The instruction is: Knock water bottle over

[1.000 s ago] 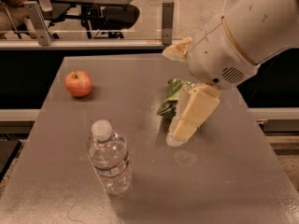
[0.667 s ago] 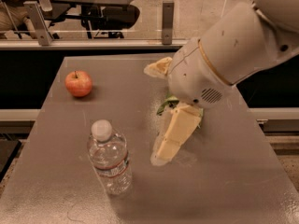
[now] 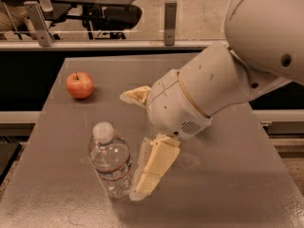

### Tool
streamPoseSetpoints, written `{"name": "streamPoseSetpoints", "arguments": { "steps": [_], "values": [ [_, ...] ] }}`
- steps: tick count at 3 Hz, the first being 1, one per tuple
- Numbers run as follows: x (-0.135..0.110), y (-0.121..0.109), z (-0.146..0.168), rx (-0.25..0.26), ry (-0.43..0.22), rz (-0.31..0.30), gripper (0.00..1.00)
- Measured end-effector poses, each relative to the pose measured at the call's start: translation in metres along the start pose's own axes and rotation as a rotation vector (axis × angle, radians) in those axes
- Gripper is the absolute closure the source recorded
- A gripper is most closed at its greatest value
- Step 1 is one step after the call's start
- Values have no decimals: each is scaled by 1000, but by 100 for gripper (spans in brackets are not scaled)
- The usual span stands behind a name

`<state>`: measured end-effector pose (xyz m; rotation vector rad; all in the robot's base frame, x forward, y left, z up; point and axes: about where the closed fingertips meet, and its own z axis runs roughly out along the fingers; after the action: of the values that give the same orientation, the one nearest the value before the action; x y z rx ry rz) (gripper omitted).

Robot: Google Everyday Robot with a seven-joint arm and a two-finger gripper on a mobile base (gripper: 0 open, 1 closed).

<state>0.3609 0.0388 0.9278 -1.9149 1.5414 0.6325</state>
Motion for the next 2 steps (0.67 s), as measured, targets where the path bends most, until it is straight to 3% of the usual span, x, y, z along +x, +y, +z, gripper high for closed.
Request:
{"name": "streamPoseSetpoints", "arguments": {
  "steps": [1,2],
  "values": [
    [-10,10,7,-37,-72,-12,0],
    [-19,18,12,-87,-120,-24,19]
  ]
}}
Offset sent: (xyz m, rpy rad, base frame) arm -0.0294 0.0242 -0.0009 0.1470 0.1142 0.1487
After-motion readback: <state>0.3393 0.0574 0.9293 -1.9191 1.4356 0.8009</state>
